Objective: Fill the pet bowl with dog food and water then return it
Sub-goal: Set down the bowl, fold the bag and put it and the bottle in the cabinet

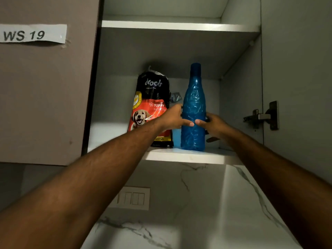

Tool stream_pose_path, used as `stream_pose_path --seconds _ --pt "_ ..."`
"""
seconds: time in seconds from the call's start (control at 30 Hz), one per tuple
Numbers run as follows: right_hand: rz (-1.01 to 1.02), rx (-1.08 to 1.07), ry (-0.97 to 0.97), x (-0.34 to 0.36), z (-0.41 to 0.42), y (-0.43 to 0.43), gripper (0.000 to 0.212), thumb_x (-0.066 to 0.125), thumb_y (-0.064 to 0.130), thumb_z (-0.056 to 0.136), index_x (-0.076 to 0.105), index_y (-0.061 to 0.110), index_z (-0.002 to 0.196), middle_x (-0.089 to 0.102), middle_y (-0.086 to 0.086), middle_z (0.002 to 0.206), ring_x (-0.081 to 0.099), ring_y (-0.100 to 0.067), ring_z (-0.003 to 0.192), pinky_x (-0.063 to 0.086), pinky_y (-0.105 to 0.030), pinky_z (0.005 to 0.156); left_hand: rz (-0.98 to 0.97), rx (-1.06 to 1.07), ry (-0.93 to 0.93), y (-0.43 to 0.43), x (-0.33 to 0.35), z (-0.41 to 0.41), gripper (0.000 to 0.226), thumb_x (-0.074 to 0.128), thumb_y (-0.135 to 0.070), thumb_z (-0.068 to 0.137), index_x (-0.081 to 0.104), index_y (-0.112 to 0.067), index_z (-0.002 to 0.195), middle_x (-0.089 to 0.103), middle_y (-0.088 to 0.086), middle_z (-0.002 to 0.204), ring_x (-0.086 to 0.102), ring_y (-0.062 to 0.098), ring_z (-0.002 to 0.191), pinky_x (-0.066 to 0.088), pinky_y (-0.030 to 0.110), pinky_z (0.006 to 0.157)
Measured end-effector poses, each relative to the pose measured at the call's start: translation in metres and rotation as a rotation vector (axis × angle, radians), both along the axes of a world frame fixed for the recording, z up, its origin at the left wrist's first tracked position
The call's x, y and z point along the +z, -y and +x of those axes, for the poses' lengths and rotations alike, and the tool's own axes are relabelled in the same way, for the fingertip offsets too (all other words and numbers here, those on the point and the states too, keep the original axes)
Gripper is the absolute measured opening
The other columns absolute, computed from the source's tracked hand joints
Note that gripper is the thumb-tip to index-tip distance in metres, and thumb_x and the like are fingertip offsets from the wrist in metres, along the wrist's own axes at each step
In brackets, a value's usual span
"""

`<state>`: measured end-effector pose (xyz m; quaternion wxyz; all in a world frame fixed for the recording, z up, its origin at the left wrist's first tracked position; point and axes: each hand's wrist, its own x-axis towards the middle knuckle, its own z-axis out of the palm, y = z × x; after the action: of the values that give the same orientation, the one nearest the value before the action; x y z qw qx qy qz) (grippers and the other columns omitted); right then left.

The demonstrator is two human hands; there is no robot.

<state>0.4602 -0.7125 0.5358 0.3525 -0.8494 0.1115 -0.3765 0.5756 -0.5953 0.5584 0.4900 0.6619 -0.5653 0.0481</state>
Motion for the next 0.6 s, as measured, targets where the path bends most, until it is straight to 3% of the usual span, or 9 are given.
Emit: stream_pose_path --seconds 0.17,0.37,0.43,0.5,0.6 --pt "-0.105 -0.177 -0.055 0.006 0.014 0.020 0.048 0.052 0.041 0.102 0.045 0.019 0.145 0.062 -0.013 0.129 0.066 -0.032 0.102 0.060 -0.045 0.080 0.134 0.129 0.043 0.026 0.007 -0.002 0.050 0.071 -0.003 0.087 0.047 -0.008 0.130 0.057 0.014 0.134 0.061 0.033 0.116 0.058 0.051 0.086" --pt "-0.262 -0.374 -0.070 -0.004 0.026 0.041 0.050 0.067 0.034 0.095 0.054 0.017 0.140 0.069 -0.014 0.119 0.071 -0.031 0.088 0.060 -0.043 0.082 0.116 0.141 -0.020 0.050 0.001 0.012 0.063 0.070 -0.005 0.088 0.033 -0.009 0.139 0.049 0.015 0.139 0.060 0.037 0.117 0.059 0.055 0.080" --pt "-0.288 -0.386 -0.088 -0.005 0.027 0.046 0.056 0.071 0.029 0.093 0.050 0.018 0.144 0.067 -0.014 0.124 0.071 -0.030 0.089 0.059 -0.041 0.081 0.121 0.144 -0.030 0.054 0.000 0.016 0.067 0.070 -0.007 0.088 0.030 -0.010 0.142 0.051 0.013 0.136 0.060 0.035 0.116 0.060 0.051 0.081" --pt "-0.231 -0.375 -0.090 -0.007 0.029 0.050 0.056 0.070 0.028 0.094 0.049 0.015 0.144 0.067 -0.015 0.123 0.072 -0.030 0.084 0.060 -0.042 0.078 0.141 0.193 0.059 0.059 -0.001 0.019 0.057 0.070 -0.012 0.090 0.039 -0.005 0.138 0.056 0.012 0.126 0.062 0.032 0.113 0.058 0.038 0.081" --pt "-0.146 -0.409 -0.071 -0.010 0.032 0.049 0.059 0.071 0.031 0.093 0.047 0.007 0.140 0.064 -0.019 0.123 0.073 -0.033 0.084 0.061 -0.049 0.079 0.132 0.302 0.207 0.060 -0.003 0.020 0.046 0.069 -0.019 0.091 0.049 -0.001 0.128 0.061 0.012 0.115 0.060 0.022 0.098 0.046 0.021 0.066"
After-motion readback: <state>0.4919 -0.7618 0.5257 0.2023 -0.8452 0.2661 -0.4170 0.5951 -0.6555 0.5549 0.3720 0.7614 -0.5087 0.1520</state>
